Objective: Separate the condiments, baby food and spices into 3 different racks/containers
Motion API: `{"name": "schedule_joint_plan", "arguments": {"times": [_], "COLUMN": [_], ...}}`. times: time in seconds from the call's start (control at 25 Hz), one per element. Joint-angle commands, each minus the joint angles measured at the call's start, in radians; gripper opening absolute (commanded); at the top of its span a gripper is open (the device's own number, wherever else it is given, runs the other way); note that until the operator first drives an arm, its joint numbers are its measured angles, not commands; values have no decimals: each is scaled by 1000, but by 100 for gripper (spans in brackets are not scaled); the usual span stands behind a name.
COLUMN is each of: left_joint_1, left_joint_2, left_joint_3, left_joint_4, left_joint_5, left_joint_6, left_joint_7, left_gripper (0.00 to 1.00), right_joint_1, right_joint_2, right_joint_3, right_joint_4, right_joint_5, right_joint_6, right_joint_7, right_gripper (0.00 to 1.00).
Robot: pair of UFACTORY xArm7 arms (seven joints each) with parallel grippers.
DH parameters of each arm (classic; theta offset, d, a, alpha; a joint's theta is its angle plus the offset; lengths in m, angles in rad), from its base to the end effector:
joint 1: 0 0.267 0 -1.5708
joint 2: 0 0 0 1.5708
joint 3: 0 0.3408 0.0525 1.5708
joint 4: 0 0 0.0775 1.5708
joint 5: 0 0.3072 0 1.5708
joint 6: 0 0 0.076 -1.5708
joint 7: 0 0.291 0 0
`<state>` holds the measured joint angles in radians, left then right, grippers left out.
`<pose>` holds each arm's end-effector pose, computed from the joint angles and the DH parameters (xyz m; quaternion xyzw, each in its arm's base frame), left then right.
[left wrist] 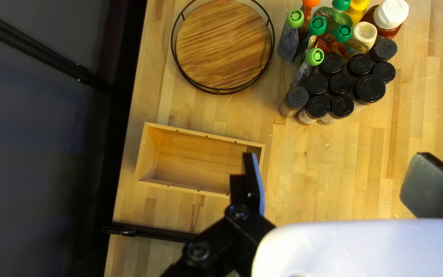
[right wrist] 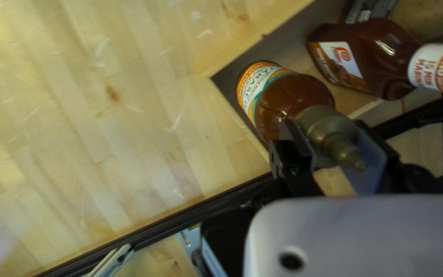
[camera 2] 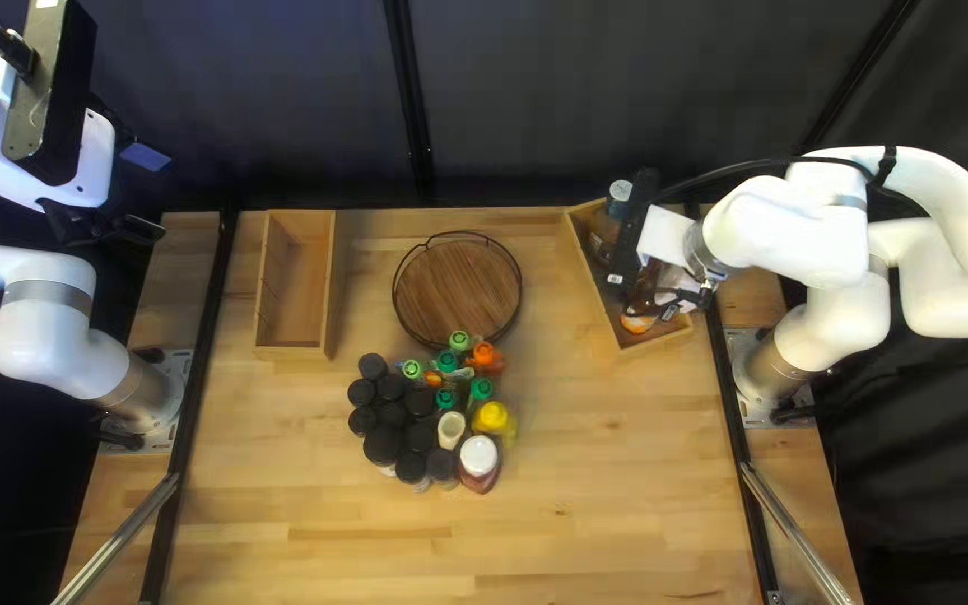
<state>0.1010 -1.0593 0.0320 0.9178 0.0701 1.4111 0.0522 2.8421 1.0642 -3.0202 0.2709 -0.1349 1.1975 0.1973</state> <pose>0.1958 0.0480 0.4673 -0.9593 -0.0391 -0.2761 0.0448 0.1459 -0.0759 0.2095 0.9722 -0.1918 0.0633 0.1183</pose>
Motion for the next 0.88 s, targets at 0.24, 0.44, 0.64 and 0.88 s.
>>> {"name": "schedule_joint_plan", "arguments": {"times": [0.24, 0.44, 0.64, 0.88], "left_joint_1": [0, 0, 0, 0], "left_joint_2": [0, 0, 0, 0], "left_joint_3": [0, 0, 0, 0], "left_joint_4": [0, 0, 0, 0], "left_joint_5": [0, 0, 0, 0], "left_joint_6": [0, 0, 0, 0], "left_joint_7": [0, 0, 0, 0], "left_gripper": [100, 100, 100, 100], "right_joint_1": [-71, -102, -139, -175], "right_joint_2": [15, 23, 13, -7], "right_joint_3": [-64, -90, -65, 37], "right_joint_4": [-78, -103, -107, -63], "right_joint_5": [-47, -71, -45, 55], "right_joint_6": [-61, -79, -91, -76], "right_joint_7": [-16, -32, -45, -74], "right_gripper": [0, 0, 78, 100]}}
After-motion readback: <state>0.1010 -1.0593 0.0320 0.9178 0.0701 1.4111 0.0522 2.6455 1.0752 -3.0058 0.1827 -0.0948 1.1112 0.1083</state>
